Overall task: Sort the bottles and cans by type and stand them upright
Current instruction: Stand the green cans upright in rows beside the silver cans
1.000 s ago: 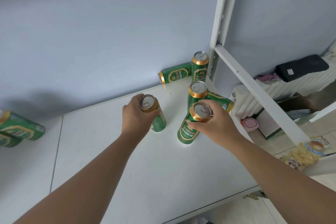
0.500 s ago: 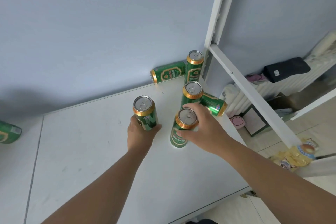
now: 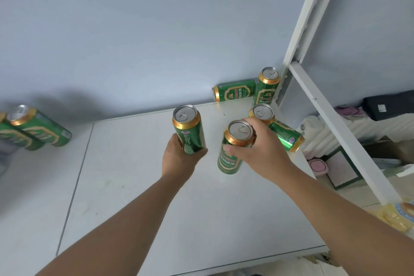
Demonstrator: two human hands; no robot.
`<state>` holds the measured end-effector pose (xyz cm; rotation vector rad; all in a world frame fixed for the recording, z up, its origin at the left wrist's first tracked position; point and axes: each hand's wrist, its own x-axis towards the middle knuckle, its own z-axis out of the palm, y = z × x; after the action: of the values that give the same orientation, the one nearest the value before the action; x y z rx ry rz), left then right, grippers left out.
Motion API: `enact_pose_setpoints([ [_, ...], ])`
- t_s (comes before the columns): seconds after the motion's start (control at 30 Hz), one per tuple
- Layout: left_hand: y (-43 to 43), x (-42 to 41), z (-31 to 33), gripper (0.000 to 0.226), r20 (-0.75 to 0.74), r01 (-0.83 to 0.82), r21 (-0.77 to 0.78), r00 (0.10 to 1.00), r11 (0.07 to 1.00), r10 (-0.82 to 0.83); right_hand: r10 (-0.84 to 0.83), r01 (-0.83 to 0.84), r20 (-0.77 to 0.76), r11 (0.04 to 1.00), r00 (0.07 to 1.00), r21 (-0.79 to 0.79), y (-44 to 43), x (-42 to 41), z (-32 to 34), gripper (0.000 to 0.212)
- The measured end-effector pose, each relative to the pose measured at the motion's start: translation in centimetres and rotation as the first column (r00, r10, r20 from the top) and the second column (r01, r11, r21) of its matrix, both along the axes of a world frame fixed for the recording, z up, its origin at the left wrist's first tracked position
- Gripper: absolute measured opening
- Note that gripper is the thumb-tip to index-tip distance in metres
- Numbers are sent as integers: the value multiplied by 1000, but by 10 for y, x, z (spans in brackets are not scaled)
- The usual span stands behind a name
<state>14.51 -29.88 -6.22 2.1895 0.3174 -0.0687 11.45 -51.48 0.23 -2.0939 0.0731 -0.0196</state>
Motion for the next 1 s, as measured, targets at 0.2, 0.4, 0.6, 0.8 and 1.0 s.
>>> enact_pose_setpoints([
  [0.2, 27, -24, 26, 52, 28, -83, 10, 996, 997, 82, 105, -109, 73, 993, 992, 55, 20, 11, 20, 54],
  [0.4, 62, -53, 38, 50, 46, -184, -1, 982, 983, 184, 172, -181, 110, 981, 979, 74, 53, 17, 37, 55],
  [0.6, 122, -70, 45, 49, 65, -213, -15, 975, 977, 213, 221, -233, 136, 970, 966, 72, 112, 12, 46, 47],
  [0.8, 209, -83, 46, 50, 82, -188, -32, 978, 982, 190, 227, -239, 162, 969, 960, 58, 196, 3, 52, 46],
  [1.0, 293, -93, 35, 53, 61, -161, -54, 984, 985, 165, 230, -238, 161, 970, 960, 37, 282, -5, 53, 47],
])
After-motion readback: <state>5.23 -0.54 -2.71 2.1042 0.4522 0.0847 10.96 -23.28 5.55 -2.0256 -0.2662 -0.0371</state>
